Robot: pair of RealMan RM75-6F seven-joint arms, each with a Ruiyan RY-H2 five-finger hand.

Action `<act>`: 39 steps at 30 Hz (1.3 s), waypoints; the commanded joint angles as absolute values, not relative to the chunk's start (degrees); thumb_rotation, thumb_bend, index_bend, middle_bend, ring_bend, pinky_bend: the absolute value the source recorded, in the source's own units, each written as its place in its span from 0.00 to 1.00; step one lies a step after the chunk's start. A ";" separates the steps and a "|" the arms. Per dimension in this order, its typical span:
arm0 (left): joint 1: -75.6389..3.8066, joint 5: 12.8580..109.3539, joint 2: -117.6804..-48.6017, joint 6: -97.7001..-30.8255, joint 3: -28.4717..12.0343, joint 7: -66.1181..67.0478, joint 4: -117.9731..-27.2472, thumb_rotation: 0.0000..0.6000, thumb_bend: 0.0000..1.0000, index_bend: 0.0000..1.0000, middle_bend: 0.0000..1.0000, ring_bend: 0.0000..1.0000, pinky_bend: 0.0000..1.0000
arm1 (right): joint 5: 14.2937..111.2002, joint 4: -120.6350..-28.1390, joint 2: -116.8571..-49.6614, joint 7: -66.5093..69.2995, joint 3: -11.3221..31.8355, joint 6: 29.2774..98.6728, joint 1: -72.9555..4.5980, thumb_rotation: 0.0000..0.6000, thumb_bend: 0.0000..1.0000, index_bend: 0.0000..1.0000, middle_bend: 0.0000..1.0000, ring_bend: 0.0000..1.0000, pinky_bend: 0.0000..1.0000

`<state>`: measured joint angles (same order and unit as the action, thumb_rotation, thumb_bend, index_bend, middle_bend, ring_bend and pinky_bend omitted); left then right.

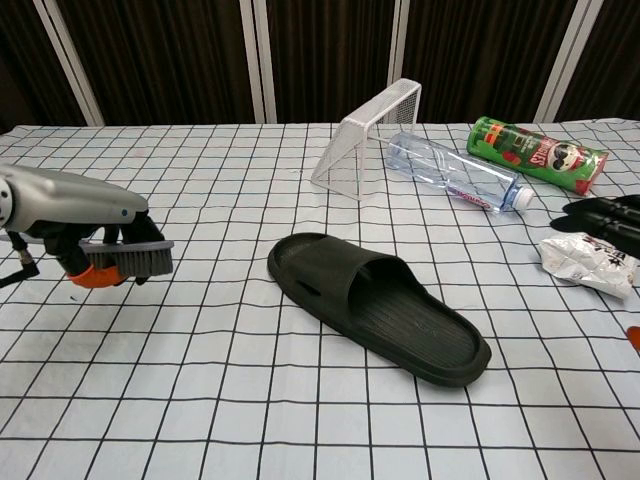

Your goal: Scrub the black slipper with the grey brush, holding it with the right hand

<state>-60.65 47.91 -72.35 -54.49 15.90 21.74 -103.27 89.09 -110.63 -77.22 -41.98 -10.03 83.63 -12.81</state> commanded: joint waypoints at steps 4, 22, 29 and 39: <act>-48.92 62.34 -80.71 -59.23 17.86 12.33 -88.85 1.00 0.71 0.45 0.51 0.34 0.33 | 88.23 -109.32 -76.83 -39.61 -9.12 82.64 -12.23 0.99 0.54 0.00 0.00 0.00 0.00; -42.57 69.02 -86.82 -61.33 12.40 13.25 -82.48 1.00 0.11 0.13 0.11 0.01 0.11 | 88.77 -108.97 -75.43 -37.47 -8.37 80.76 -10.82 0.98 0.54 0.00 0.00 0.00 0.00; -40.97 72.24 -84.20 -62.95 11.24 12.35 -86.07 0.95 0.01 0.01 0.01 0.00 0.09 | 89.31 -109.03 -75.29 -37.20 -8.07 80.40 -10.29 0.98 0.54 0.00 0.00 0.00 0.00; -37.35 78.63 -78.06 -70.76 9.47 11.29 -93.97 0.86 0.01 0.00 0.00 0.00 0.09 | 90.77 -109.75 -74.85 -37.37 -8.13 80.91 -9.06 0.98 0.54 0.00 0.00 0.00 0.00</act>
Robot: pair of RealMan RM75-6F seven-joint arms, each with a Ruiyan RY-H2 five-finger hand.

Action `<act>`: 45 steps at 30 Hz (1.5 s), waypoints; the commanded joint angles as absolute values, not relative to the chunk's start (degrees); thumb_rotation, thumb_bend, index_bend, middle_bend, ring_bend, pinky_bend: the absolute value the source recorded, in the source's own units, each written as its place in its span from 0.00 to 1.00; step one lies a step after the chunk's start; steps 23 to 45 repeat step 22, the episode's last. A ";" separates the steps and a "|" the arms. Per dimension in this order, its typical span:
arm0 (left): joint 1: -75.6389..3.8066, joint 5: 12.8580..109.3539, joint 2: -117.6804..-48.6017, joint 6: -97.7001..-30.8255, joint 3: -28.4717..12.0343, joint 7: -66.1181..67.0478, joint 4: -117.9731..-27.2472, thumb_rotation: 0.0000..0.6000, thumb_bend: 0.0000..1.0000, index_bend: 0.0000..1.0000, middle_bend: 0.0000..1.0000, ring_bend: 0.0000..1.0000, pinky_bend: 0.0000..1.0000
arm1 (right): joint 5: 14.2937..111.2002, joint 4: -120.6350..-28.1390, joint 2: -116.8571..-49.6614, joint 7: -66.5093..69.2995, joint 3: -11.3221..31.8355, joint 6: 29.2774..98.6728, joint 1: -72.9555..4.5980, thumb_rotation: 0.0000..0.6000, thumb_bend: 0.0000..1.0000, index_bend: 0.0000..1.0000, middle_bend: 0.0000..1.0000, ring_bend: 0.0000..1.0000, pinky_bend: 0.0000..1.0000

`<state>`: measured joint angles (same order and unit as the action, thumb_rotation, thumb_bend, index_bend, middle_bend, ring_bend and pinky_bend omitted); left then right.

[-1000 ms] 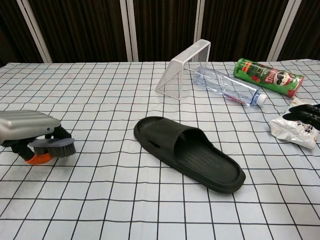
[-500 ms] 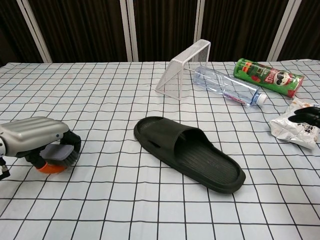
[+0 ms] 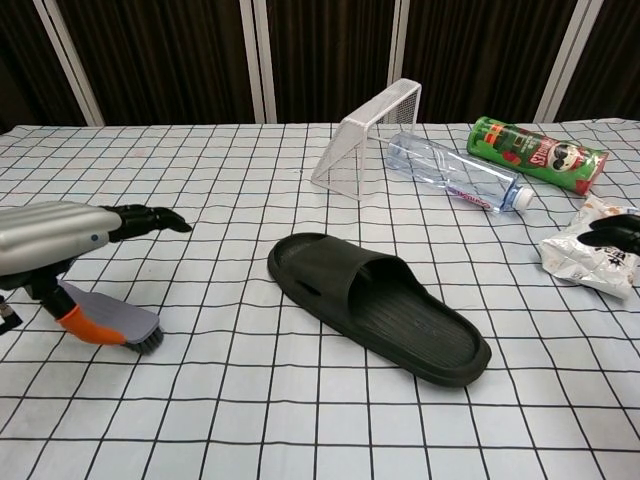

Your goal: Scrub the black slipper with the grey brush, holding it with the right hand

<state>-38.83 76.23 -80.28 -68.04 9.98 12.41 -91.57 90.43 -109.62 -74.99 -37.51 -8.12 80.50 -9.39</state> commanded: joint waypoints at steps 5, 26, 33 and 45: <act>-30.58 85.66 -72.07 -81.71 12.41 8.93 -97.29 0.87 0.01 0.00 0.00 0.00 0.06 | 92.36 -109.00 -73.09 -34.96 -8.73 84.41 -6.68 0.98 0.54 0.00 0.00 0.00 0.00; -3.68 87.49 -63.49 -104.41 20.95 9.80 -94.07 1.00 0.01 0.00 0.00 0.00 0.03 | 90.21 -106.00 -59.87 -14.47 -8.38 94.64 1.08 0.98 0.46 0.00 0.00 0.00 0.00; -3.68 87.49 -63.49 -104.41 20.95 9.80 -94.07 1.00 0.01 0.00 0.00 0.00 0.03 | 90.21 -106.00 -59.87 -14.47 -8.38 94.64 1.08 0.98 0.46 0.00 0.00 0.00 0.00; -3.68 87.49 -63.49 -104.41 20.95 9.80 -94.07 1.00 0.01 0.00 0.00 0.00 0.03 | 90.21 -106.00 -59.87 -14.47 -8.38 94.64 1.08 0.98 0.46 0.00 0.00 0.00 0.00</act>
